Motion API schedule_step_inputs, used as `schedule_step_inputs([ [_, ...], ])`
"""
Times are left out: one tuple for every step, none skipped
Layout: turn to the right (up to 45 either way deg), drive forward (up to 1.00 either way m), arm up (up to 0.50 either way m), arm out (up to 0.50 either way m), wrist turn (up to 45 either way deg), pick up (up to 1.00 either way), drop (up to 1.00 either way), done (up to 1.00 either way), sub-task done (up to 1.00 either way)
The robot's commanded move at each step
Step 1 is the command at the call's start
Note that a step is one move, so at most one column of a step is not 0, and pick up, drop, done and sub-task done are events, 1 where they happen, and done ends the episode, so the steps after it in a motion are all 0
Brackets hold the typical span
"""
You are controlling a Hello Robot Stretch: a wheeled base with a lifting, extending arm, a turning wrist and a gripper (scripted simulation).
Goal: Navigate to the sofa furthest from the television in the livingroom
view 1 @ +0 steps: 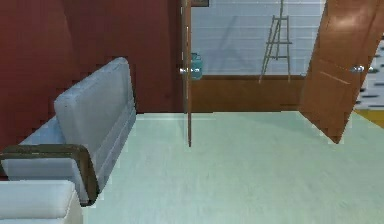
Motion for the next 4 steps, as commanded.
schedule_step_inputs([
  [-6.0,0.0,0.0,0.0,0.0,0.0,0.0,0.0,0.0],
  [0.0,0.5,0.0,0.0,0.0,0.0,0.0,0.0,0.0],
  [-30.0,0.0,0.0,0.0,0.0,0.0,0.0,0.0,0.0],
  [0.0,0.0,0.0,0.0,0.0,0.0,0.0,1.0,0.0],
])
